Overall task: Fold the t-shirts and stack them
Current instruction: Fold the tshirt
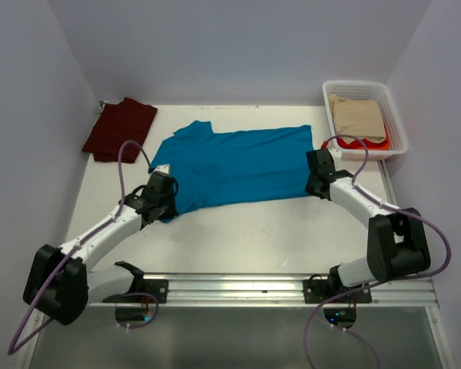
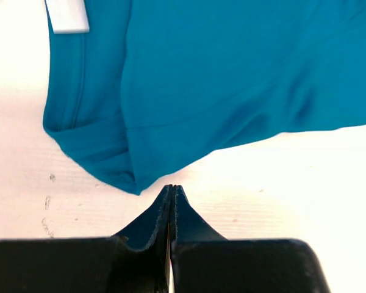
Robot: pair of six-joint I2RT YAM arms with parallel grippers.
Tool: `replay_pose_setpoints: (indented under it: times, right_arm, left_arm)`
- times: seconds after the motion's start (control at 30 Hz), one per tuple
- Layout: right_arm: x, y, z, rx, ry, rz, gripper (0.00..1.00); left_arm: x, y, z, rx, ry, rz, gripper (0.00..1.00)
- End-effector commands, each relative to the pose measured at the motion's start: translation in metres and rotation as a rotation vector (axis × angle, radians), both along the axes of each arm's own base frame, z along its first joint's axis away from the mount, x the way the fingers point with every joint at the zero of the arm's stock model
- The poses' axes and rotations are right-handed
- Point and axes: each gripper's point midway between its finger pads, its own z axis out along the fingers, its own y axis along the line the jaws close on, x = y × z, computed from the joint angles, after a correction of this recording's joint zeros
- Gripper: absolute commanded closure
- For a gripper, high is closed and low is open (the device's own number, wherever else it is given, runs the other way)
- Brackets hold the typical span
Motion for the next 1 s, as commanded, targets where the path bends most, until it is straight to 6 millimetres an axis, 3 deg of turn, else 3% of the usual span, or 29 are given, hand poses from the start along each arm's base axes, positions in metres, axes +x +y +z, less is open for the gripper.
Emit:
replay_pose_setpoints:
  times: [0.0,0.23,0.47,0.77,0.9,0.97]
  right_arm:
    - [0.01,-0.004,0.016,-0.019,-0.042,-0.015,1.0]
    - [0.022,0.0,0.009,-0.005,-0.034,-0.005,1.0]
    - [0.034,0.008,-0.001,0.013,-0.029,0.028,1.0]
    - [0.037,0.011,-0.021,0.014,0.015,0.047,1.0]
    - [0.032,0.007,-0.034,-0.005,0.07,0.039,1.0]
    - [0.034,0.004,-0.036,-0.012,0.081,0.025,1.0]
  left_arm:
    - [0.015,-0.014,0.018,-0.087,-0.115,-0.005,1.0]
    - [0.034,-0.031,-0.005,-0.119,-0.102,-0.029,1.0]
    - [0.055,-0.04,0.0,-0.194,-0.265,-0.026,1.0]
    - [0.04,-0.025,-0.008,-0.155,-0.259,0.01,1.0]
    - [0.019,-0.011,-0.034,-0.055,-0.069,0.047,1.0]
    - [0.013,-0.006,-0.036,-0.021,-0.002,0.064,1.0]
